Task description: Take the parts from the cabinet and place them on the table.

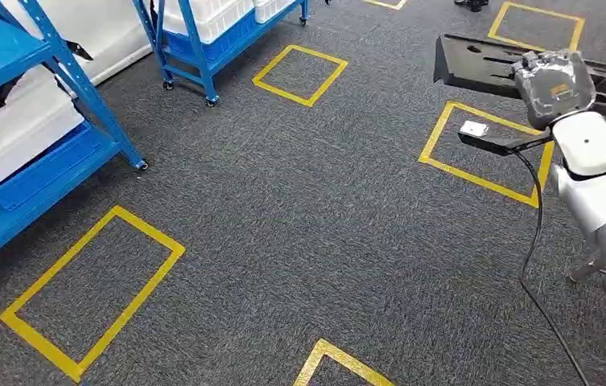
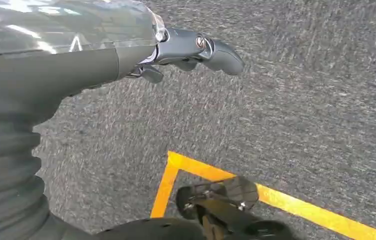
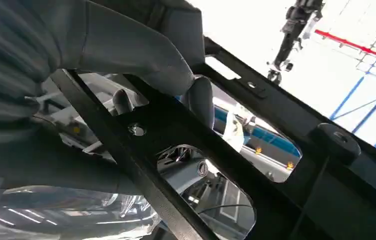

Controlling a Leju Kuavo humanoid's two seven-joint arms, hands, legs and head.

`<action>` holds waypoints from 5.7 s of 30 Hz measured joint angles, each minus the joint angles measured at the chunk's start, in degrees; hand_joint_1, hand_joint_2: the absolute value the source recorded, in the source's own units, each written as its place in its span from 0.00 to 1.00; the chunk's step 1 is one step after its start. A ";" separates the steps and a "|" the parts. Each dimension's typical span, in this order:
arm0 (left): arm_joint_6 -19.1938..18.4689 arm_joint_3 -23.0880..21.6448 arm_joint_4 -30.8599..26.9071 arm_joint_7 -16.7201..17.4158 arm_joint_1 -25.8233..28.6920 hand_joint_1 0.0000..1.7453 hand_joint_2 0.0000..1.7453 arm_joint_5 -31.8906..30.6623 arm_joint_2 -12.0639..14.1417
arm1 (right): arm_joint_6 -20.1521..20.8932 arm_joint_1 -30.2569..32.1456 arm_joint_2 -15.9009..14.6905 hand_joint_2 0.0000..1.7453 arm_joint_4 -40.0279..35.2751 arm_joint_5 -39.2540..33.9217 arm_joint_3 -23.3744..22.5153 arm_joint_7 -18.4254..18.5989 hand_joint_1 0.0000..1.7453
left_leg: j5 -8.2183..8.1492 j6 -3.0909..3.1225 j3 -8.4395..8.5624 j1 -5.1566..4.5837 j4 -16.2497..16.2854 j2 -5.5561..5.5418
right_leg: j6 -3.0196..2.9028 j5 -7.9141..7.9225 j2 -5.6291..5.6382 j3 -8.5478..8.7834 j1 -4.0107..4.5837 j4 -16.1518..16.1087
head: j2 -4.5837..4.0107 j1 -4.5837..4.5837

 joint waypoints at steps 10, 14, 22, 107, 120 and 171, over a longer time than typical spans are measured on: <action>-0.02 0.09 0.04 1.16 0.24 0.00 1.00 0.00 0.15 | -1.51 1.51 0.70 1.00 1.09 -0.77 0.26 0.83 1.00 | 1.05 1.59 1.38 -0.06 -3.05 1.23 | 2.39 -7.34 -1.27 -7.70 0.07 15.55 | 0.02 0.02; -0.04 0.09 0.04 1.55 0.40 0.00 1.00 0.00 0.20 | -1.70 2.17 2.12 1.00 1.99 -0.22 0.55 1.68 1.00 | 0.56 1.20 1.40 -0.04 -2.35 1.99 | 2.54 -0.55 -2.16 -2.71 -0.24 5.56 | 0.00 0.02; -1.29 0.11 0.04 -0.57 0.57 0.00 1.00 -0.22 0.98 | -2.05 2.16 4.20 1.00 2.95 -0.44 0.70 1.64 1.00 | -2.96 -0.89 -0.57 -0.25 1.97 2.06 | -0.07 0.53 -2.27 -0.18 0.05 -0.40 | 0.00 0.02; 1.42 -2.54 0.07 0.07 1.01 0.00 1.00 -5.46 2.51 | 0.26 2.65 -7.12 1.00 -4.26 -4.44 1.38 0.11 1.00 | 3.58 0.54 4.73 -0.58 -8.73 2.18 | 1.82 2.55 -3.78 5.02 0.60 -7.32 | 0.00 0.04; 1.95 -2.54 0.07 0.35 1.33 0.00 1.00 -5.92 2.65 | 0.37 2.27 -7.17 1.00 -4.06 -5.77 1.40 -0.79 1.00 | -0.17 -0.35 -0.37 0.04 2.43 1.50 | -0.16 2.63 -0.44 3.89 0.68 -6.22 | 0.00 0.04; 0.98 -2.54 0.11 1.03 0.83 0.00 1.00 -7.43 2.89 | -1.31 5.15 -10.45 1.00 -3.43 -6.93 1.51 -1.40 1.00 | 0.09 0.31 1.97 -0.44 -2.69 2.43 | 1.49 0.41 -2.71 0.89 0.25 -1.20 | 0.00 0.07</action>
